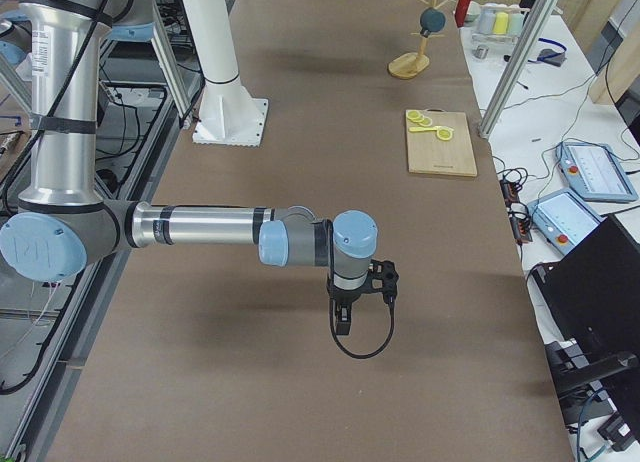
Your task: Hang cup on storage rack
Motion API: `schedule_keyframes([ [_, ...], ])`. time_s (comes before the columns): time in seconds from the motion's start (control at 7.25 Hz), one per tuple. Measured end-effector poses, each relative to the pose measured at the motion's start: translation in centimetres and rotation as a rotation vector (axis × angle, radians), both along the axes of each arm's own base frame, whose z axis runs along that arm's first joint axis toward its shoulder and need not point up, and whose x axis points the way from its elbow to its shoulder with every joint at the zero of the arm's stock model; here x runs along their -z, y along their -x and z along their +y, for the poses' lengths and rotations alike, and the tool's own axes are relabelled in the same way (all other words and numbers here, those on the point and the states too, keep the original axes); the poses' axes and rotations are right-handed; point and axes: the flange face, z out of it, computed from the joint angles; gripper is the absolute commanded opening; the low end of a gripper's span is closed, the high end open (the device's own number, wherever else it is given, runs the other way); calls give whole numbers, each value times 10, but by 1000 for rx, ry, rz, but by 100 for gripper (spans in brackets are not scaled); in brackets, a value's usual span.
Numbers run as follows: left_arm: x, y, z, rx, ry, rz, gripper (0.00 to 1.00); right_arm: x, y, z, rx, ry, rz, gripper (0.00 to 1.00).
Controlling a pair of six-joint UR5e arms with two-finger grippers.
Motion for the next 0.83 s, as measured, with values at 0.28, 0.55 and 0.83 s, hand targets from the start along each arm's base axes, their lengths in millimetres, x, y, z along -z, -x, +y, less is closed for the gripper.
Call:
schedule_keyframes([
  [0.28, 7, -4, 0, -7, -11, 30, 99, 1, 1, 0, 0, 0, -10, 100],
  [0.55, 9, -8, 1, -13, -8, 76, 99, 0, 1, 0, 0, 1, -12, 100],
  [0.83, 8, -9, 2, -13, -5, 84, 99, 0, 1, 1, 1, 3, -18, 100],
])
